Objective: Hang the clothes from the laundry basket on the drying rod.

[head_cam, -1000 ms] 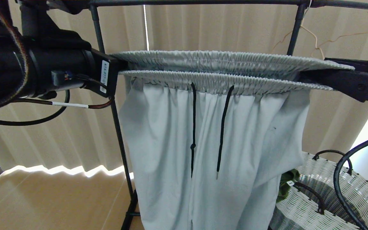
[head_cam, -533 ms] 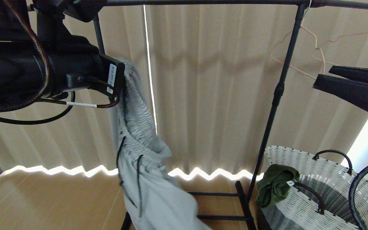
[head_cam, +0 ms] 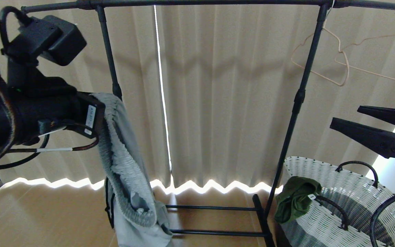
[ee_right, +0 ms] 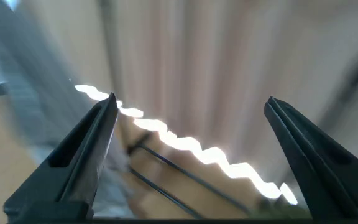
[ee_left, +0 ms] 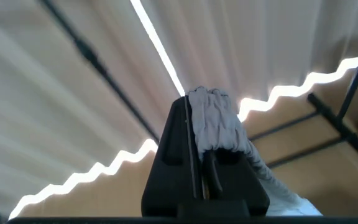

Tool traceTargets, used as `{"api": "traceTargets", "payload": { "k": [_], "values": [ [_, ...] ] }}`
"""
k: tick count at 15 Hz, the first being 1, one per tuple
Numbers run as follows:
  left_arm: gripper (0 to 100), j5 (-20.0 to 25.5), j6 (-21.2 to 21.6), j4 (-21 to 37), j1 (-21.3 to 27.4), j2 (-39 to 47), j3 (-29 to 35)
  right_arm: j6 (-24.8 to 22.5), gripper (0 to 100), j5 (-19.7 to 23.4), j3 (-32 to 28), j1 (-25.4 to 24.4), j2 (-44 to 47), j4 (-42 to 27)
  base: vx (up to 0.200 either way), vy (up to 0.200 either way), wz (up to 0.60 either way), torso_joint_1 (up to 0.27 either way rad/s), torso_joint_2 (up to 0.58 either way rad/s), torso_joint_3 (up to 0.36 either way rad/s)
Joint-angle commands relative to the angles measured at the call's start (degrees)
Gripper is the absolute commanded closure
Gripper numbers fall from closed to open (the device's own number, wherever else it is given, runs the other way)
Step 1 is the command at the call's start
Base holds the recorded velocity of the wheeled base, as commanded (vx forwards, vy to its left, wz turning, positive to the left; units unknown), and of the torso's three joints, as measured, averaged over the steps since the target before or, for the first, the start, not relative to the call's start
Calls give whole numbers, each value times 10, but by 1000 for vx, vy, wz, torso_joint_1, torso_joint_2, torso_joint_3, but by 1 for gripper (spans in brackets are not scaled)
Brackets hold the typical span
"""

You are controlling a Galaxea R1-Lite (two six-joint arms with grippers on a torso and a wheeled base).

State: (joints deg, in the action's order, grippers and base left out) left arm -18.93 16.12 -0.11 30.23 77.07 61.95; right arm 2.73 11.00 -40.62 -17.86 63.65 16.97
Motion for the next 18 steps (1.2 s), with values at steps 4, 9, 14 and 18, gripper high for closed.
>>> {"api": "traceTargets", "payload": {
  "k": [4,9,14,18],
  "values": [
    [100,0,-6,-1,-12,-87,-87,-19,0,-53,27,32,0,-23,0,0,0,0,0,0],
    [100,3,-28,-72,-34,-132,-208,-62,0,-92,103,41,-39,-19,0,0,0,0,0,0],
    [100,28,-26,-164,-50,-140,-295,-61,0,-91,156,44,-72,10,0,0,0,0,0,0],
    [100,39,-43,-201,-61,-150,-333,-62,0,-90,155,47,-70,13,0,0,0,0,0,0]
  ]
}}
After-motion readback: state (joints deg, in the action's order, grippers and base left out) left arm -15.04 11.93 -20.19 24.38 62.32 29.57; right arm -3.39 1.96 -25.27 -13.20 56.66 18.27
